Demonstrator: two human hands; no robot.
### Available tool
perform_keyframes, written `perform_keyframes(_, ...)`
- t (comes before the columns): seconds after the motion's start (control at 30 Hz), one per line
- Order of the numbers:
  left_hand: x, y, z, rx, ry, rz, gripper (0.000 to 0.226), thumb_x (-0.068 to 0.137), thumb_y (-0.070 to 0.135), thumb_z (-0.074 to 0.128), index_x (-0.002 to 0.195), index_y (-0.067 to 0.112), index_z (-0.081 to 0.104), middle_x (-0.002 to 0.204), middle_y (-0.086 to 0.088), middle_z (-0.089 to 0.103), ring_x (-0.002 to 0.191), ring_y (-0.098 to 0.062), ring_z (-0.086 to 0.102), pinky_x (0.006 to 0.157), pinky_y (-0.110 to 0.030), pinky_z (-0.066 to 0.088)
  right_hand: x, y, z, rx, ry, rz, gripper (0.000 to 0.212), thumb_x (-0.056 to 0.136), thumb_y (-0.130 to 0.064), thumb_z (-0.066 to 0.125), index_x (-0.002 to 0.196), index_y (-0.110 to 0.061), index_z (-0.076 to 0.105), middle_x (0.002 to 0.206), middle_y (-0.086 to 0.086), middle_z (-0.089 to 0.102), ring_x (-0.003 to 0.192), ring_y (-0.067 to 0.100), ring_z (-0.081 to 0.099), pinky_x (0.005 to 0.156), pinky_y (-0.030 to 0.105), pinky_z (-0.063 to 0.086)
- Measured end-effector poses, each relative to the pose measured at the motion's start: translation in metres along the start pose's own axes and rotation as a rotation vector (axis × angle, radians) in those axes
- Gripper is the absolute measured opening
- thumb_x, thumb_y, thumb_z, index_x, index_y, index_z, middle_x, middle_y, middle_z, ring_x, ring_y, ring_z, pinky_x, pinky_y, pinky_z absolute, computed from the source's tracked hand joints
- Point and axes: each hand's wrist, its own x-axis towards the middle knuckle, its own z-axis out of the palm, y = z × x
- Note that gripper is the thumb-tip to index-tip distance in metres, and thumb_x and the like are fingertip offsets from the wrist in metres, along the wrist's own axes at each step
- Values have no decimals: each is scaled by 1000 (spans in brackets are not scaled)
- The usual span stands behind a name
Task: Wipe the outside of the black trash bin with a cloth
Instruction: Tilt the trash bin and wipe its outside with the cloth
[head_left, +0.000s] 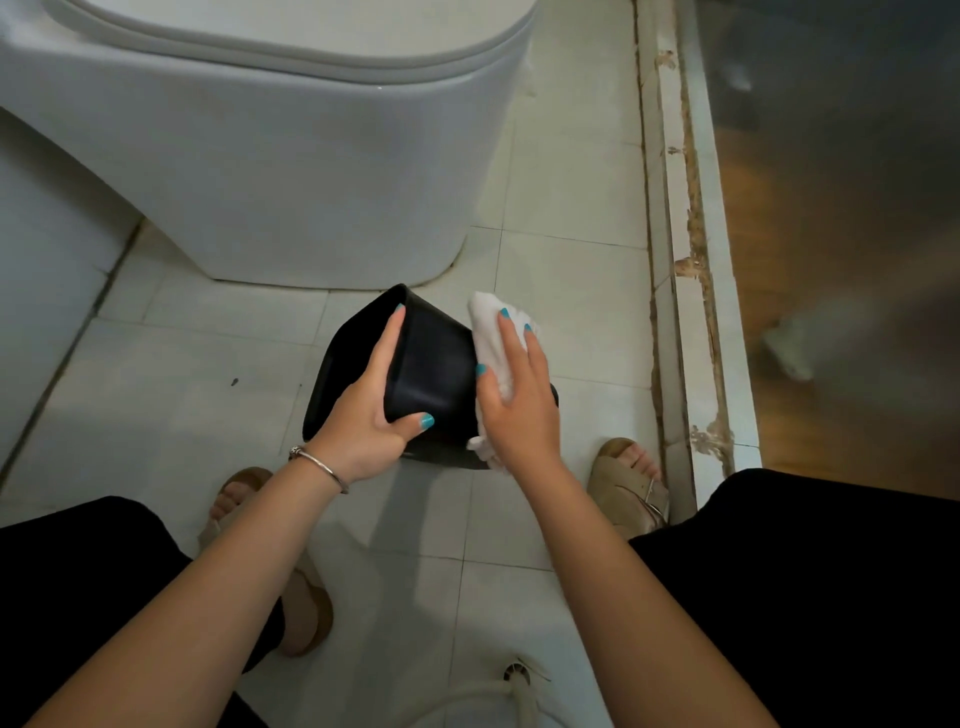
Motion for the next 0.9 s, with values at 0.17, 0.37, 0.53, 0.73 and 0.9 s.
perform_keyframes(0.17, 1, 8, 4, 29, -13, 3, 103, 83, 2, 68, 151, 39, 1, 149, 27, 20, 113, 25, 30, 81, 8, 27, 6, 34, -9, 27, 47, 194, 59, 98, -32, 40, 147, -50, 12, 159, -11, 16, 138, 14, 31, 89, 29, 33)
perform_keyframes(0.37, -1, 13, 9, 107, 17, 0, 105, 83, 6, 68, 148, 49, -3, 134, 20, 38, 110, -25, 56, 90, -30, 44, 7, 37, -12, 56, 61, 233, 57, 98, -33, 40, 147, -49, 16, 157, -12, 21, 142, 13, 27, 97, 40, 37)
perform_keyframes(0.53, 1, 15, 11, 119, 5, 3, 105, 82, 7, 68, 148, 47, -5, 135, 15, 40, 117, -32, 52, 95, -35, 43, 5, 15, -13, 71, 9, 136, 57, 99, -30, 40, 147, -49, 17, 158, -12, 17, 138, 10, 30, 89, 30, 31)
perform_keyframes(0.73, -2, 18, 12, 156, 9, -6, 110, 80, 9, 69, 146, 50, -9, 128, -10, 58, 100, -38, 61, 89, -49, 50, 2, -45, -10, 95, -54, -138, 62, 97, -28, 45, 146, -52, 17, 157, -13, 19, 124, 11, 40, 89, 31, 42)
perform_keyframes(0.9, -1, 21, 12, 134, 21, -14, 112, 78, 9, 70, 145, 52, -10, 120, -15, 61, 92, -32, 65, 82, -52, 53, 3, -52, -9, 66, -80, -246, 63, 98, -27, 44, 148, -51, 14, 159, -10, 17, 123, 17, 46, 87, 36, 48)
